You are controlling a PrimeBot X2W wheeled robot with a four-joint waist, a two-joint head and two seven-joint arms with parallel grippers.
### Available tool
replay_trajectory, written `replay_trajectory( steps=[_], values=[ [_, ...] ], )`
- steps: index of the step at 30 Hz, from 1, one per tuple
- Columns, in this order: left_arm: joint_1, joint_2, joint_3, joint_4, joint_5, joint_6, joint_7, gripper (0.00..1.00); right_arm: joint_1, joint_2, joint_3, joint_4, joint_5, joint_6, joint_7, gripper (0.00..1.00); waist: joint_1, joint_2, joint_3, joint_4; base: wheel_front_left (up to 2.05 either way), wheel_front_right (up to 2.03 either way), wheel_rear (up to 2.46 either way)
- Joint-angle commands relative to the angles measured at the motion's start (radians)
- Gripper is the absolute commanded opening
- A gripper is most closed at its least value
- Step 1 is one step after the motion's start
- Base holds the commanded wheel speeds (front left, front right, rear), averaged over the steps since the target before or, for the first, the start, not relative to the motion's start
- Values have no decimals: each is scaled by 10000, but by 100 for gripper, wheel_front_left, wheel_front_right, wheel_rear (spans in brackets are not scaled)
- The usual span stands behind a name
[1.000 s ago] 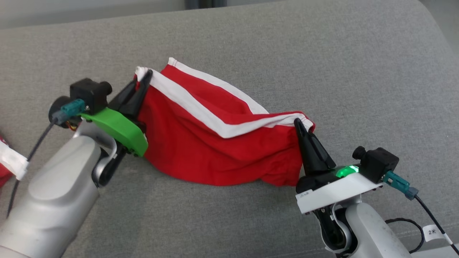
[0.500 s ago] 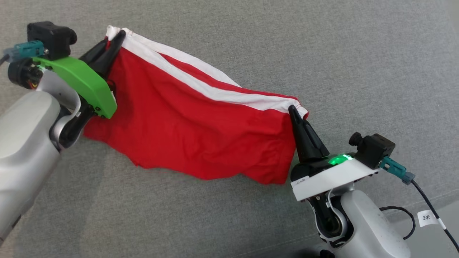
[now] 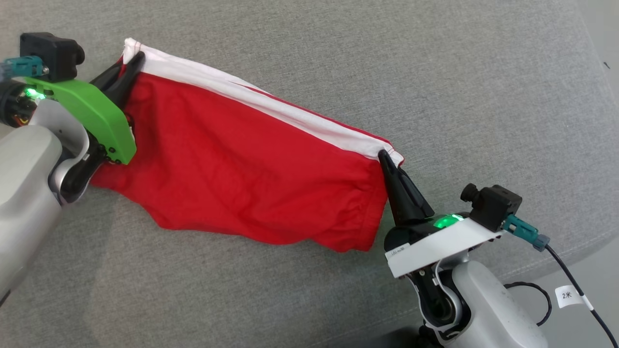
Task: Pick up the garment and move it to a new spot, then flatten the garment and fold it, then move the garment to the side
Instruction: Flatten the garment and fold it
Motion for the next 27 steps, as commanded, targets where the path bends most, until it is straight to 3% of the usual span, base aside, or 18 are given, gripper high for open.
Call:
replay_trajectory(
  steps=[1, 2, 3, 16, 27],
  values=[
    [35, -14, -77, 83, -63, -1, -147, 30, -73, -6, 8, 80, -67, 0, -28, 11, 0, 0, -32, 95, 0, 0, 0],
    [66, -78, -152, 114, -65, -1, -221, 49, -80, -8, -16, 119, -114, 0, -29, 37, 0, 0, -49, 141, 0, 0, 0],
    [147, -164, -214, 153, -207, -1, -271, 100, -85, -11, -52, 188, -172, 0, -28, 100, 0, 0, -73, 190, 0, 0, 0],
    [1241, -749, -615, 930, -824, -1, -1265, 100, 647, -10, -1194, 982, -1399, 0, -29, 100, 0, 0, -1053, 589, 0, 0, 0],
    [2011, -1555, -342, 2643, -960, 9, -1470, 100, 1251, -9, -2289, 895, -1965, 0, -29, 100, 0, 0, -1725, 672, 0, 0, 0]
  ],
)
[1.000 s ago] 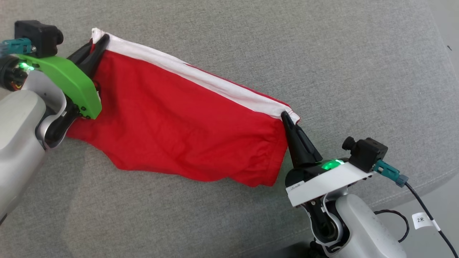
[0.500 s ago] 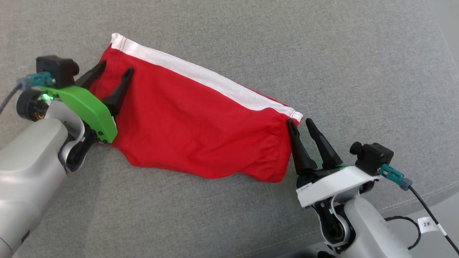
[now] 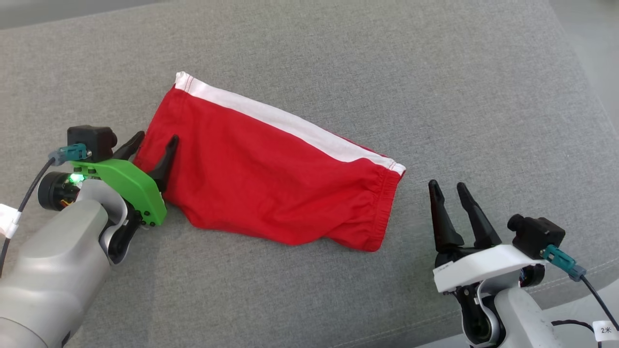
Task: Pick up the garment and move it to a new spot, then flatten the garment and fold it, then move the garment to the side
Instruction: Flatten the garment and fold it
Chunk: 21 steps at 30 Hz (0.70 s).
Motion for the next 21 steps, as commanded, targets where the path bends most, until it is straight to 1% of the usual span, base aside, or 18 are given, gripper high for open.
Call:
replay_trajectory(
  steps=[1, 3, 6, 12, 13, 14, 15, 17, 21],
  values=[
    [184, -54, 120, 198, -154, 8, -68, 100, 72, -4, -48, -61, -148, 0, -29, 100, 0, 0, -76, 27, 0, 0, 0],
    [284, -199, 183, 464, -258, 6, -59, 100, 90, -12, -109, -85, -185, 0, -29, 100, 0, 0, -80, 21, 0, 0, 0],
    [370, -377, 241, 587, -555, 4, 300, 100, 92, -10, -127, -144, -235, 0, -29, 100, 0, 0, -50, 11, 0, 0, 0],
    [449, -471, 23, 784, -663, 2, 626, 100, 181, -12, -129, -180, -258, 0, -29, 100, 0, 0, -9, 18, 0, 0, 0],
    [490, -508, -45, 885, -640, 2, 749, 76, 181, -10, -133, -164, -257, 0, -29, 100, 0, 0, -13, 27, 0, 0, 0],
    [521, -543, -90, 979, -635, 2, 842, 25, 166, -10, -142, -160, -255, 0, -29, 100, 0, 0, -16, 34, 0, 0, 0],
    [534, -580, -132, 1037, -618, 2, 912, 0, 146, -12, -149, -153, -238, 0, -29, 100, 0, 0, -27, 40, 0, 0, 0],
    [598, -648, -168, 1035, -700, 2, 1000, 0, 70, -10, -179, -162, -199, 0, -29, 100, 0, 0, -39, 68, 0, 0, 0],
    [629, -713, 170, 1190, -858, 4, 383, 0, 6, -12, -291, -164, -237, 0, -29, 100, 0, 0, -200, 211, 0, 0, 0]
  ],
)
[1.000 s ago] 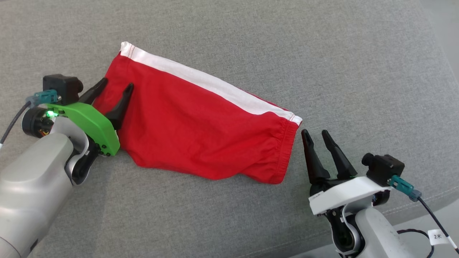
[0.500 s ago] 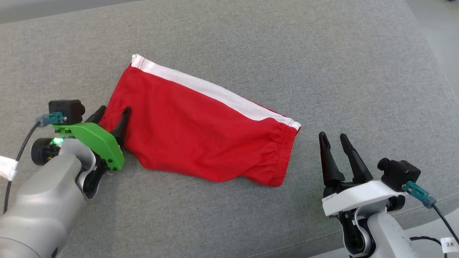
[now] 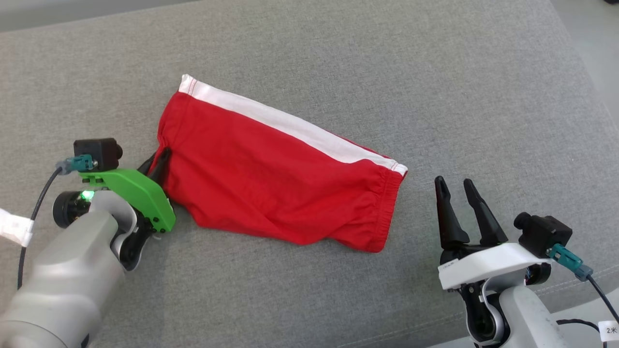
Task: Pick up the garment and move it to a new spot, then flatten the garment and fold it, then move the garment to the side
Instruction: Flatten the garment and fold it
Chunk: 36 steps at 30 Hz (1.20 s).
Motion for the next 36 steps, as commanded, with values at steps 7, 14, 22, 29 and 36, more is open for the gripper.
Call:
replay_trajectory(
  steps=[7, 14, 22, 29, 36],
  values=[
    [1267, -381, 847, 570, -608, 15, -373, 0, 116, -16, -254, 118, -531, 0, -29, 100, 0, 0, -845, 633, 0, 0, 0],
    [2599, -779, 2874, 590, -65, 206, -398, 0, 228, -16, -336, 449, -840, 0, -28, 100, 0, 0, -1640, 1353, 0, 0, 0],
    [4329, -1360, 5066, -175, 1613, 607, -402, 0, 525, -16, -329, 807, -1157, 0, -28, 100, 0, 0, -2312, 1977, 0, 0, 0],
    [5721, -1846, 6962, -1453, 3464, 779, -409, 0, 628, -18, -203, 968, -1215, 0, -29, 100, 0, 0, -2461, 2293, 0, 0, 0],
    [6406, -2235, 8551, -2938, 5706, 827, -411, 100, 308, -16, -48, 1062, -1412, 0, -29, 100, 0, 0, -2426, 2541, 0, 0, 0]
  ],
)
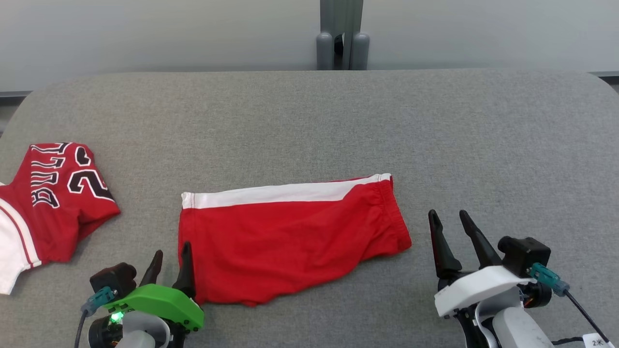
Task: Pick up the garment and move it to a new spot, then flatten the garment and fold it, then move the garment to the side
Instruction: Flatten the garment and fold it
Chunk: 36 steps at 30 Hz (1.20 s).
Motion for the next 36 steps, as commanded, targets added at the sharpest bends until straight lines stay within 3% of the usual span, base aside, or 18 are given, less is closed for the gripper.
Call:
replay_trajectory(
  steps=[1, 4, 12, 22, 33, 34, 35, 36],
  values=[
    [283, -115, 277, -307, 539, 100, 1, 100, -211, -22, 125, 50, -93, 0, -27, 100, 0, 0, 6, 88, 0, 0, 0],
    [493, -272, 886, -989, 1596, 170, 0, 100, -613, -25, 335, 164, -172, 0, -27, 100, 0, 0, 64, 177, 0, 0, 0],
    [700, -868, 1612, -1624, 3244, -300, -1, 100, -1947, -33, 747, 1536, -316, 0, -26, 100, 0, 0, 382, 651, 0, 0, 0],
    [850, -1129, 1911, -1259, 3681, -684, -1, 100, -2305, -32, 714, 3962, -596, 0, -26, 100, 0, 0, 730, 1185, 0, 0, 0],
    [608, -1170, 1981, -1422, 3705, -789, -1, 100, -2057, -1, 1513, 4715, 521, -7, 69, 100, 0, 0, 1187, 1061, 0, 0, 0],
    [565, -1168, 1951, -1436, 3673, -794, -1, 100, -2022, 27, 1826, 4636, 664, 3, 72, 89, 0, 0, 1216, 1054, 0, 0, 0],
    [541, -1165, 1932, -1446, 3663, -790, -1, 100, -2003, 48, 2069, 4538, 822, 6, 74, 48, 0, 0, 1235, 1046, 0, 0, 0],
    [522, -1166, 1914, -1460, 3676, -779, -1, 100, -1986, 64, 2274, 4387, 999, 20, 76, 22, 0, 0, 1256, 1039, 0, 0, 0]
  ],
)
